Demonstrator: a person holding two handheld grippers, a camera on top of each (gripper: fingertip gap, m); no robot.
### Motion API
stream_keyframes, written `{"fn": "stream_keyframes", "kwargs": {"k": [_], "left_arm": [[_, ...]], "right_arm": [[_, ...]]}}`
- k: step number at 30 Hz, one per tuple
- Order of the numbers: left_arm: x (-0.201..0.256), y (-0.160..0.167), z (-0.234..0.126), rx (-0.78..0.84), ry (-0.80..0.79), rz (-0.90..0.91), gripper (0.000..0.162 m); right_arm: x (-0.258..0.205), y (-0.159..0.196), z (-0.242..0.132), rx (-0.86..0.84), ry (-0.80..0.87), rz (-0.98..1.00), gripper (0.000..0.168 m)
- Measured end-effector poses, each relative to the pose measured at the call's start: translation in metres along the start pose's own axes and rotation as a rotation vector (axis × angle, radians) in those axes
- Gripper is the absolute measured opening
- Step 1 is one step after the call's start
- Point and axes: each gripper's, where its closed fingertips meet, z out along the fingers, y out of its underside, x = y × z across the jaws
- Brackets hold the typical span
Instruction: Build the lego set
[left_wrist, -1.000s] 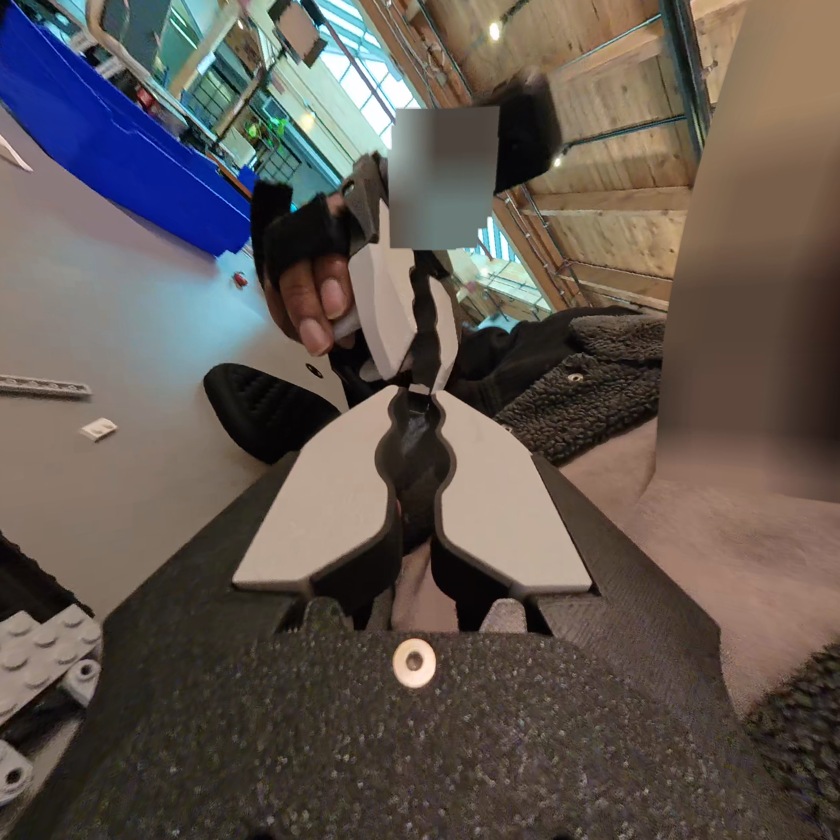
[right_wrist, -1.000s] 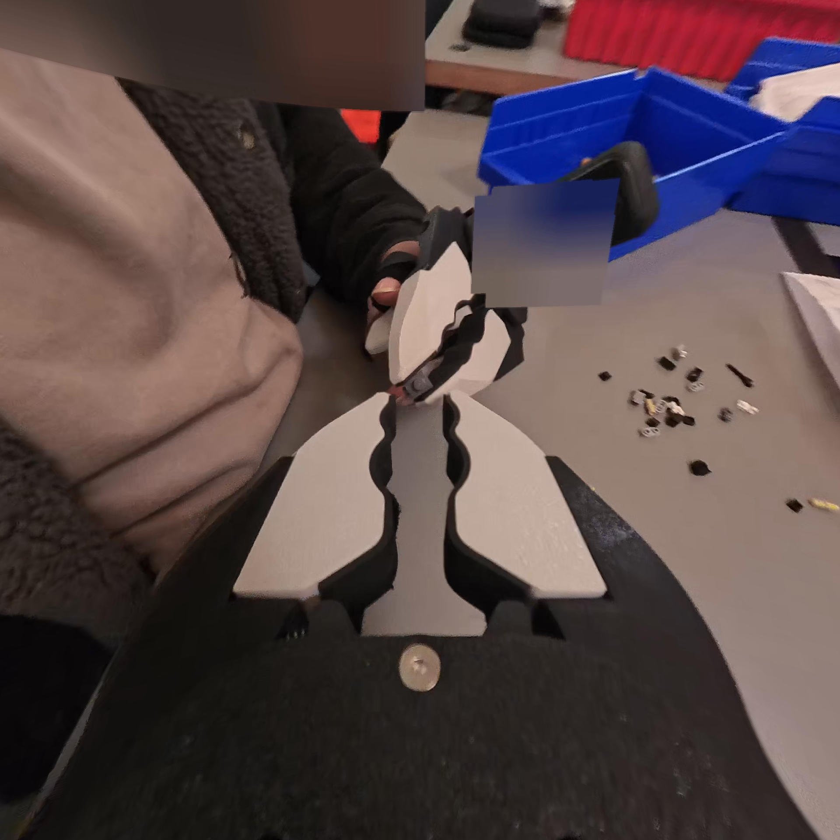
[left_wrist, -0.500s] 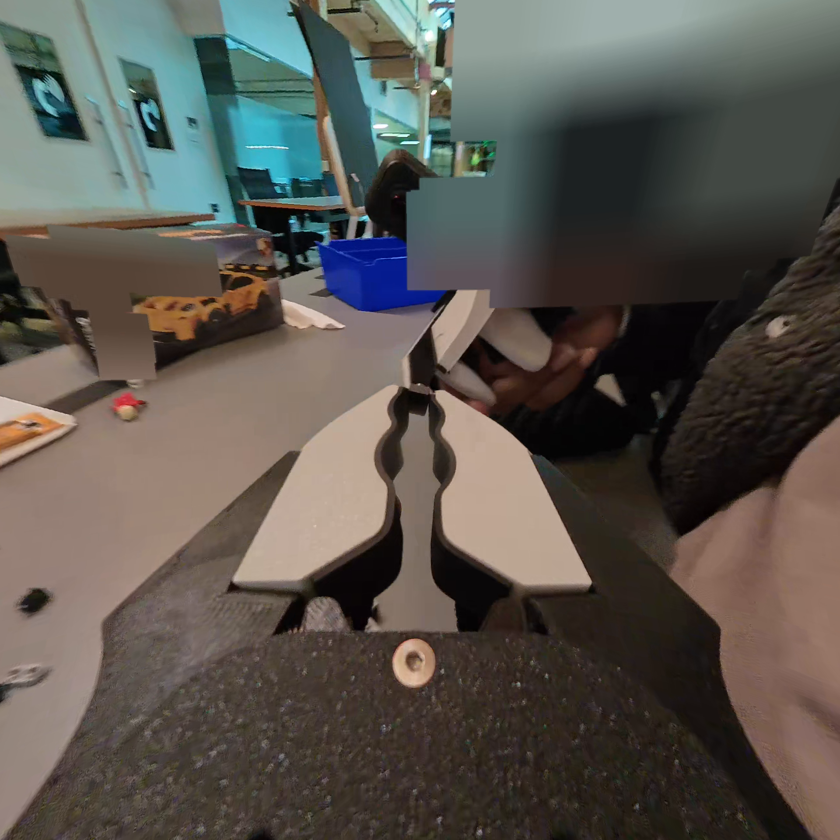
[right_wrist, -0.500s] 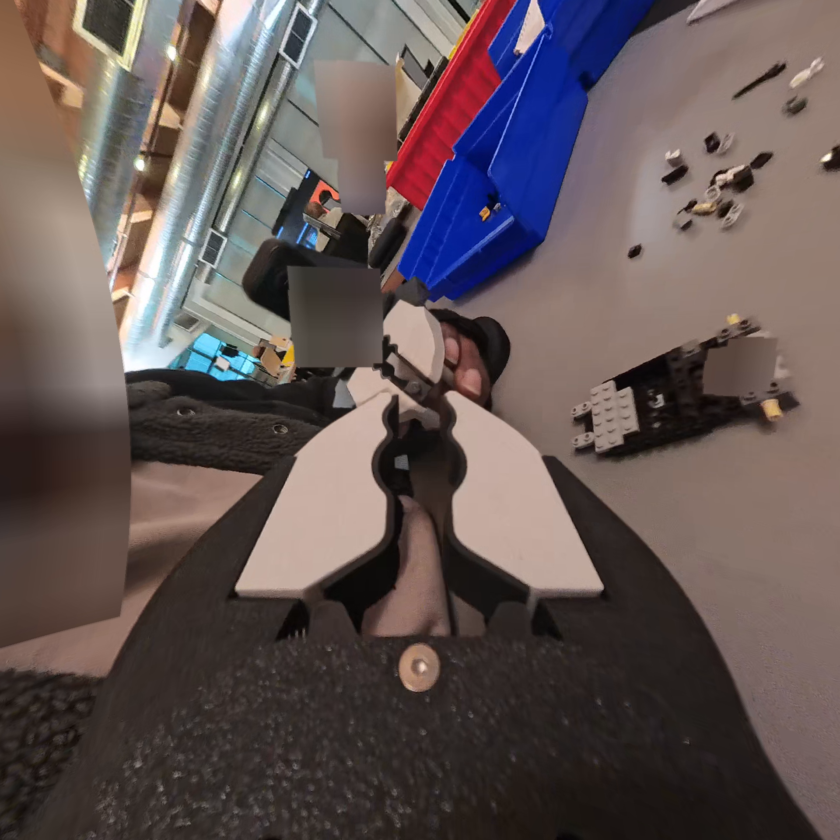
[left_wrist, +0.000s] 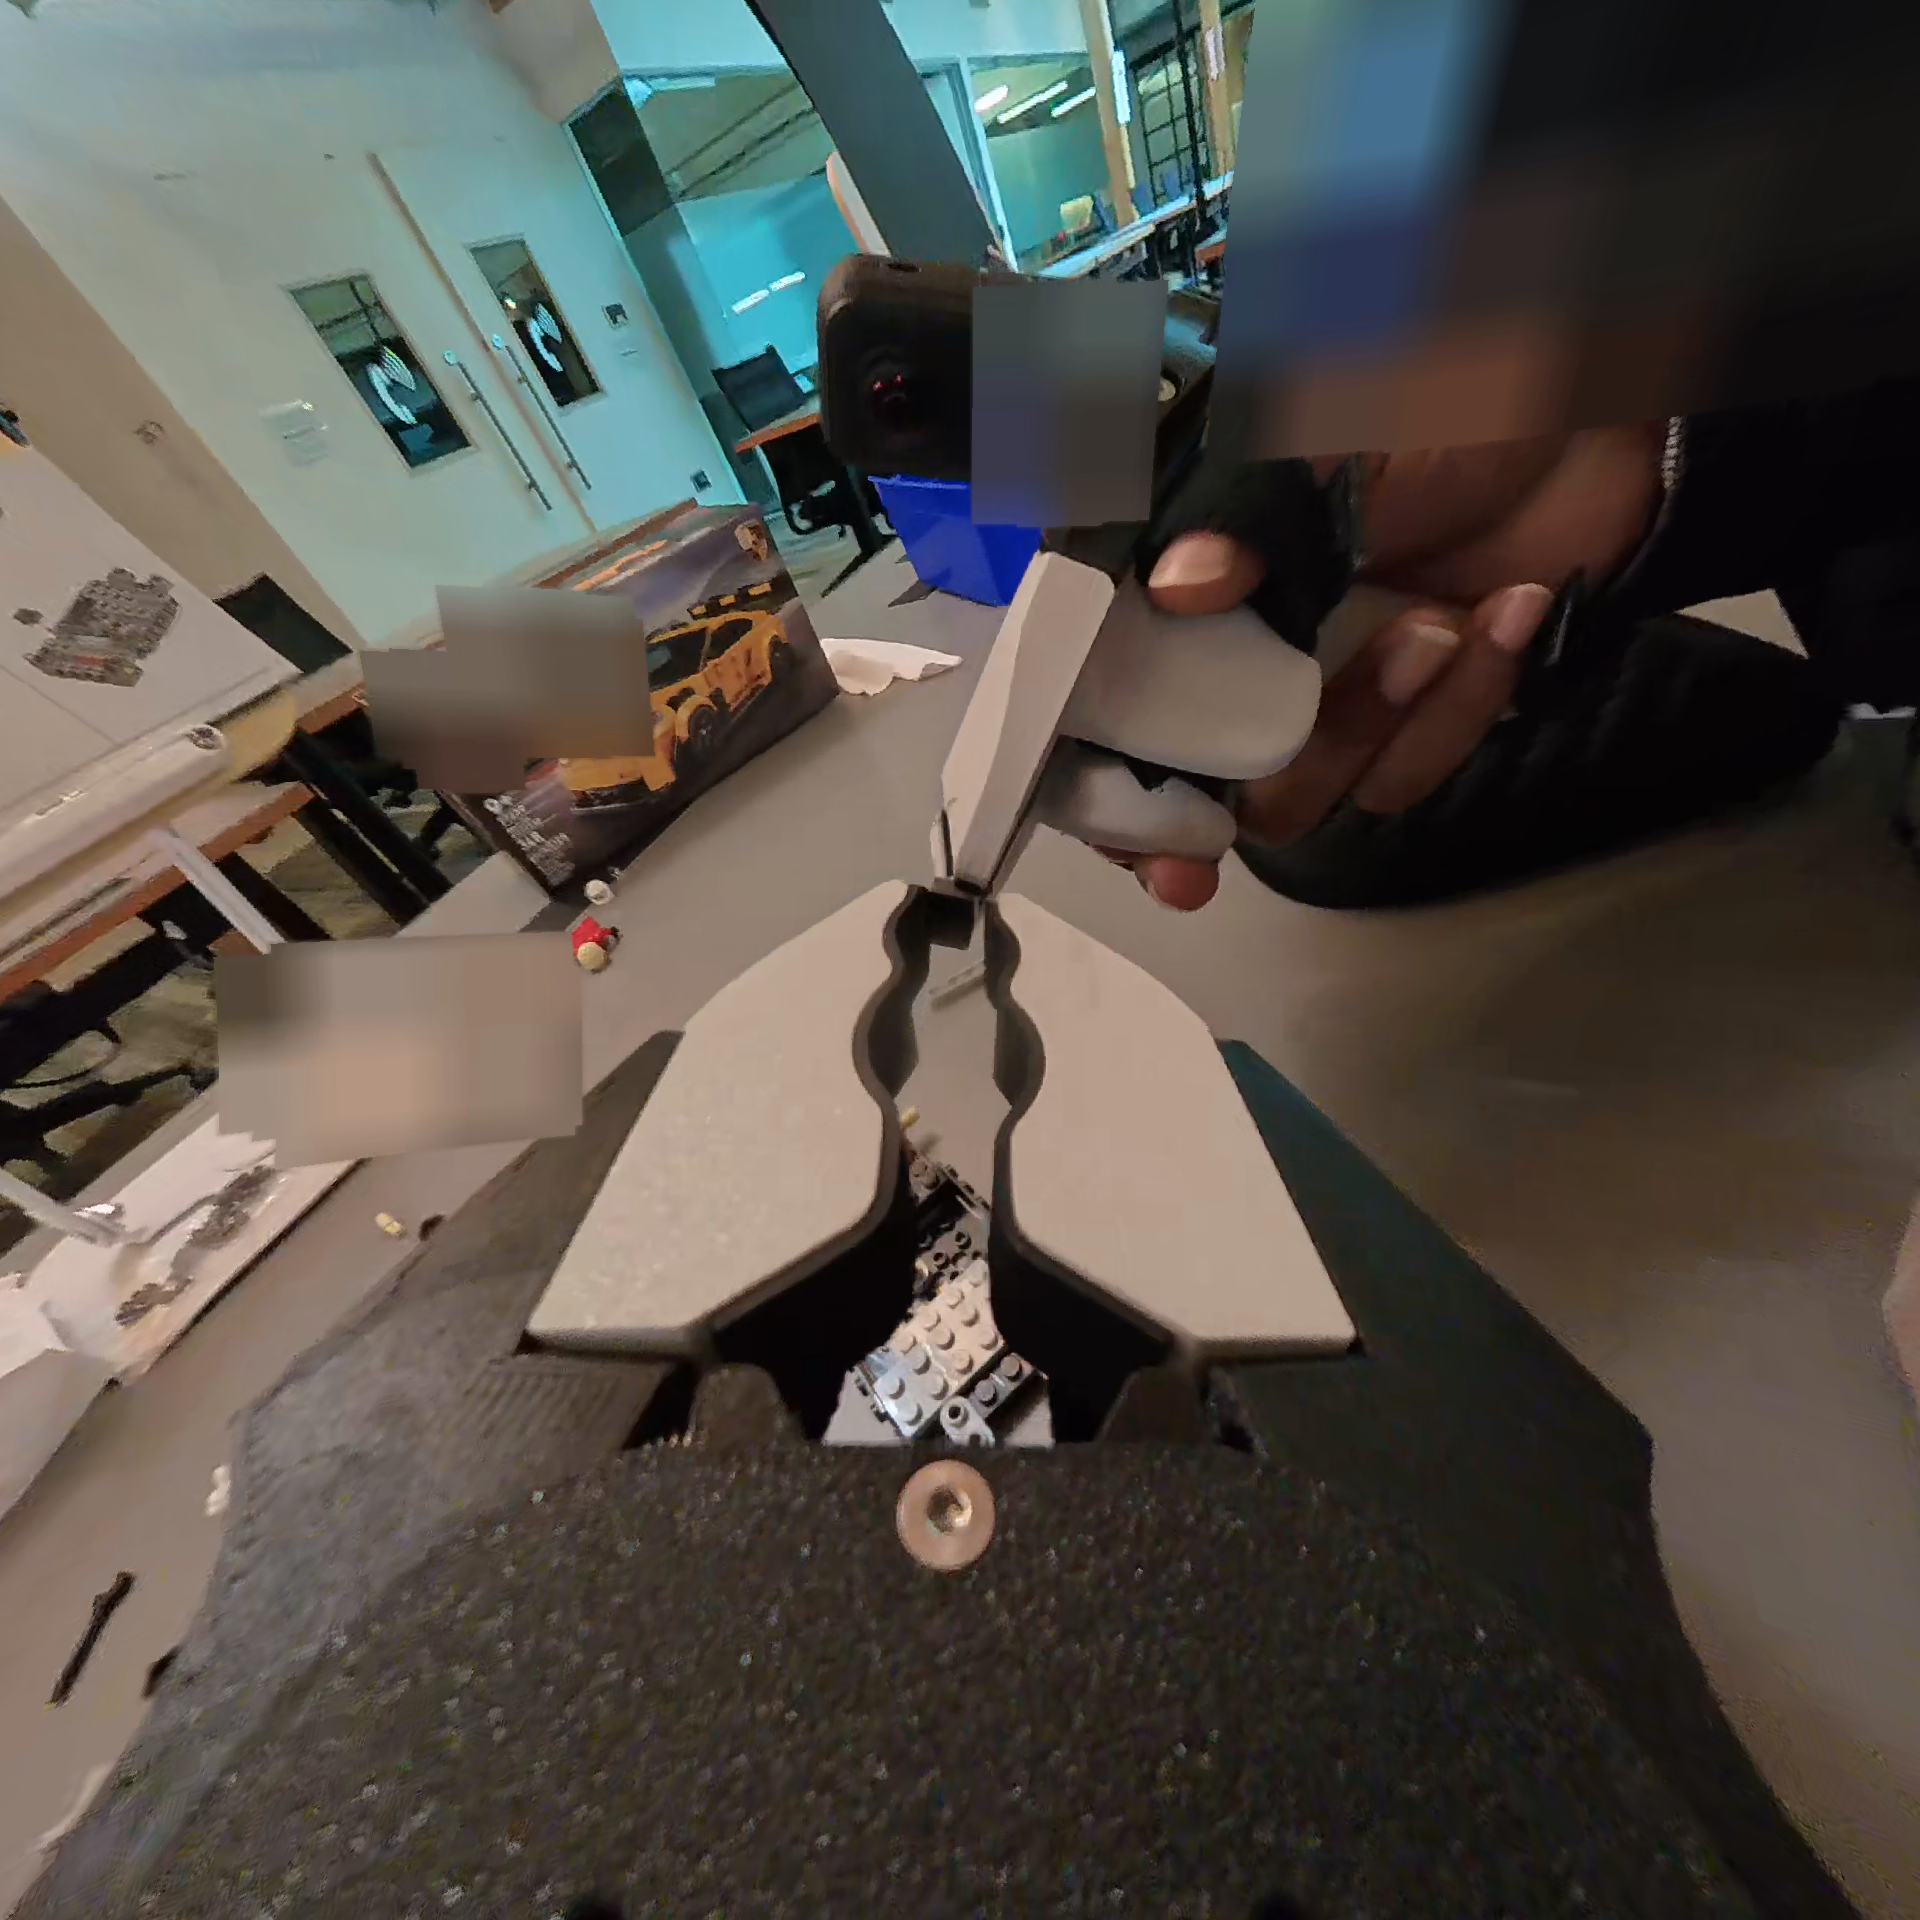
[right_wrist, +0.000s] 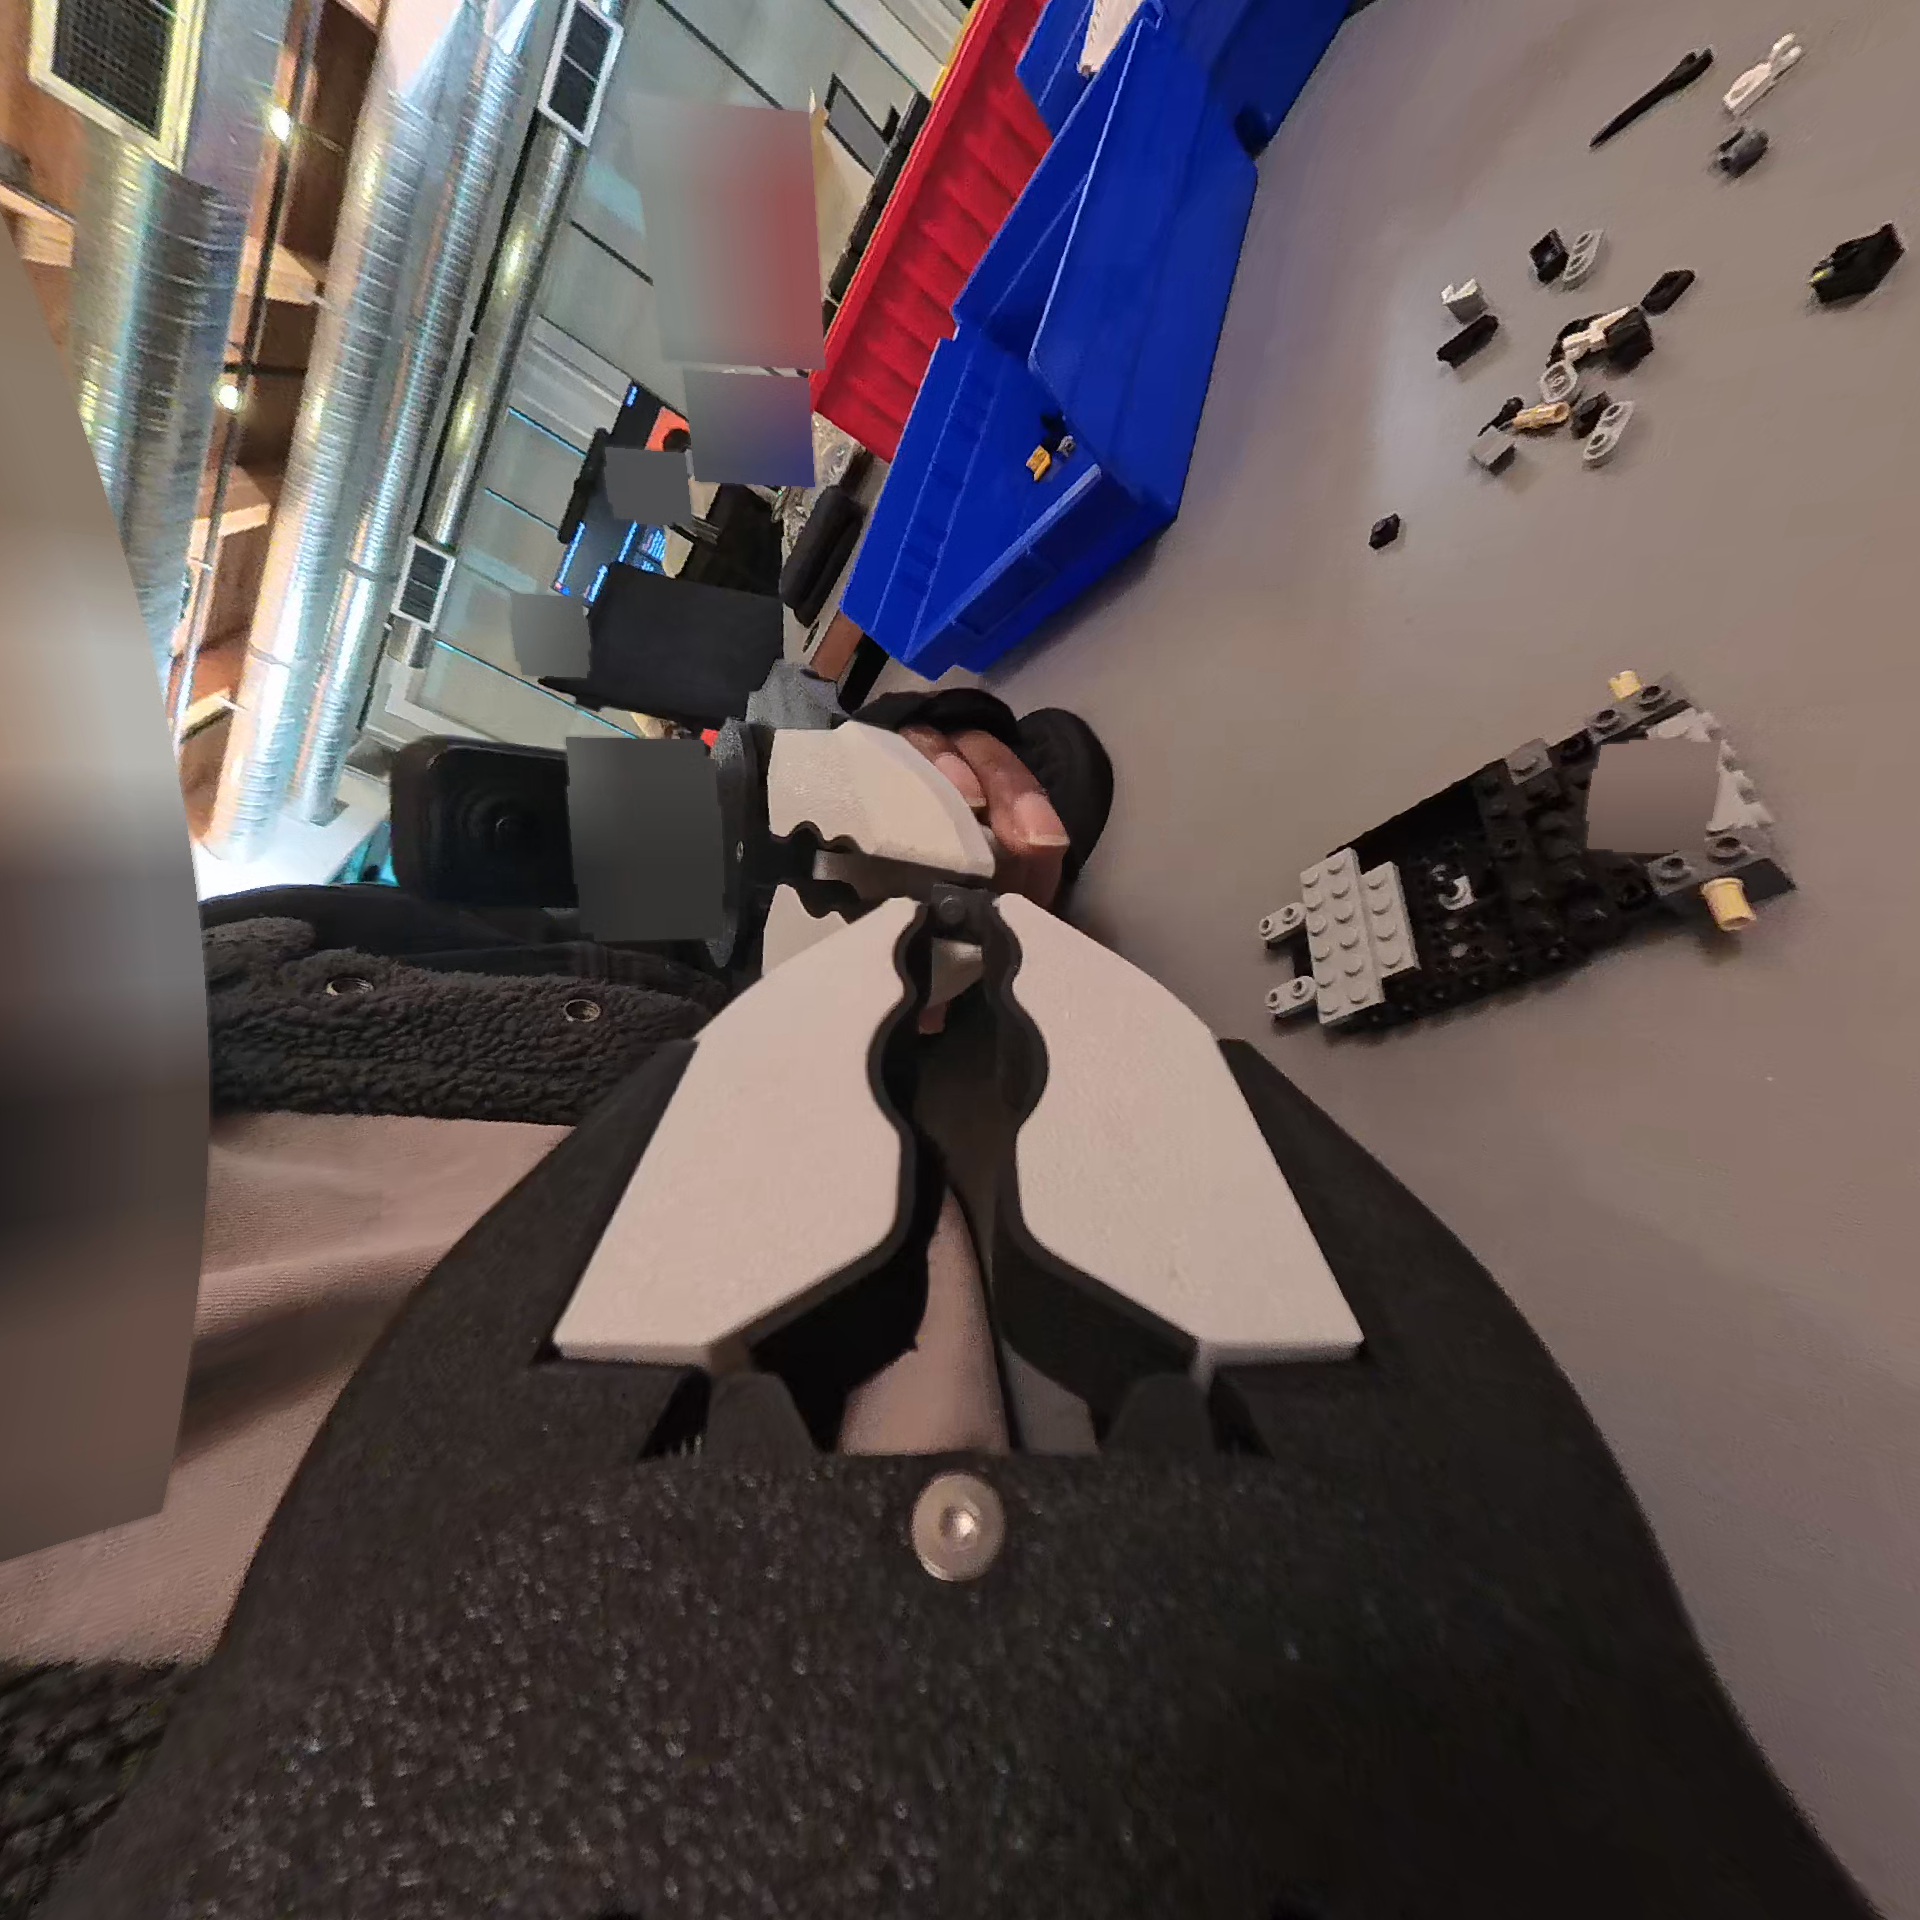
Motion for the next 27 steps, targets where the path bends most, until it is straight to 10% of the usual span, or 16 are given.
{"fn": "stream_keyframes", "kwargs": {"k": [6, 10, 14, 27], "left_arm": [[-0.02, 0.017, -0.003, -0.119, 0.019, -0.169, 0.026], [-0.028, 0.101, -0.012, -0.634, 0.068, -0.41, 0.05], [-0.008, 0.126, -0.01, -0.803, 0.129, -0.491, 0.067], [0.061, 0.074, 0.009, -0.623, 0.342, -0.745, 0.063]], "right_arm": [[0.029, -0.01, -0.015, 0.054, 0.096, -0.061, 0.008], [0.057, -0.022, -0.036, 0.089, 0.24, -0.162, 0.008], [0.074, -0.031, -0.047, 0.111, 0.311, -0.21, 0.008], [0.106, -0.004, -0.043, -0.082, 0.444, -0.274, 0.008]]}}
